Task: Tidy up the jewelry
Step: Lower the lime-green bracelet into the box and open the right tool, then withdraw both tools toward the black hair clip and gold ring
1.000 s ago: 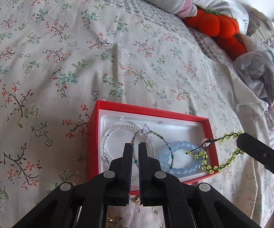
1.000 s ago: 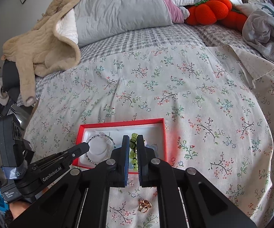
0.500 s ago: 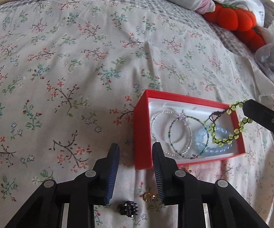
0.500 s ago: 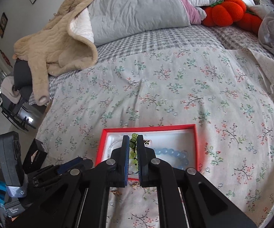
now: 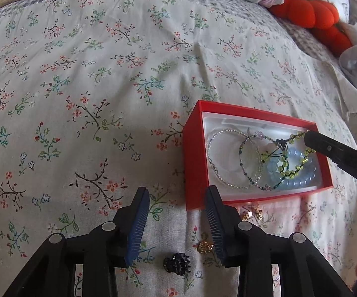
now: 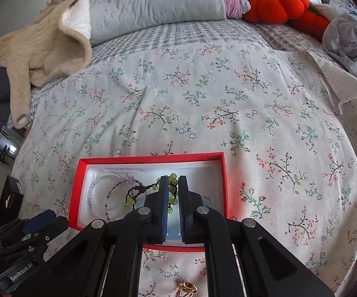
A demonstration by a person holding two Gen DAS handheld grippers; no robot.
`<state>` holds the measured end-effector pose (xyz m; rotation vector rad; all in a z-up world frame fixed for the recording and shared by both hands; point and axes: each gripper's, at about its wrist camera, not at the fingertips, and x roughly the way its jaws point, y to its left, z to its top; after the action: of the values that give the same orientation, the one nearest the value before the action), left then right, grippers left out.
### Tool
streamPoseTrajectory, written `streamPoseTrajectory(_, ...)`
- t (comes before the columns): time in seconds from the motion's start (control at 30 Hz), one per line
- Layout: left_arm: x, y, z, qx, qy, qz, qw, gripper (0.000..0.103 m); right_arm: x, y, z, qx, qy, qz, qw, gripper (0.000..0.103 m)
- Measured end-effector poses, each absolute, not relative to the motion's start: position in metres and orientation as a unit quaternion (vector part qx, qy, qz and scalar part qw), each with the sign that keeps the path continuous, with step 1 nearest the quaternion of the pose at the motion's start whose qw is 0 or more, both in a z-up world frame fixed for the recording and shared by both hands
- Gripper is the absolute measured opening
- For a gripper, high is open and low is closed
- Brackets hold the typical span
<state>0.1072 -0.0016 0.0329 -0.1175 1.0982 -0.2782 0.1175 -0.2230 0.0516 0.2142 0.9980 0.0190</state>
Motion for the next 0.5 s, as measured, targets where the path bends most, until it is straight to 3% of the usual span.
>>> streamPoseTrajectory(0.2, 0.106, -0.001, 0.034, -0.05, 0.52, -0.133, 0.842, 0.046, 0.115, -0.223, 0.052, 0.108, 0.492, 0.018, 0.864, 0.01)
streamPoseTrajectory(0.27, 0.105, 0.0, 0.034, -0.049, 0.52, -0.132, 0.843, 0.048, 0.111, -0.222, 0.054, 0.101, 0.493, 0.019, 0.864, 0.018)
streamPoseTrajectory(0.33, 0.104, 0.0, 0.034, -0.047, 0.52, -0.132, 0.842, 0.051, 0.106, -0.223, 0.057, 0.1, 0.492, 0.021, 0.864, 0.036)
streamPoseTrajectory(0.5, 0.098, 0.003, 0.034, -0.046, 0.523, -0.135, 0.84, 0.064, 0.091, -0.223, 0.066, 0.094, 0.492, 0.03, 0.865, 0.038)
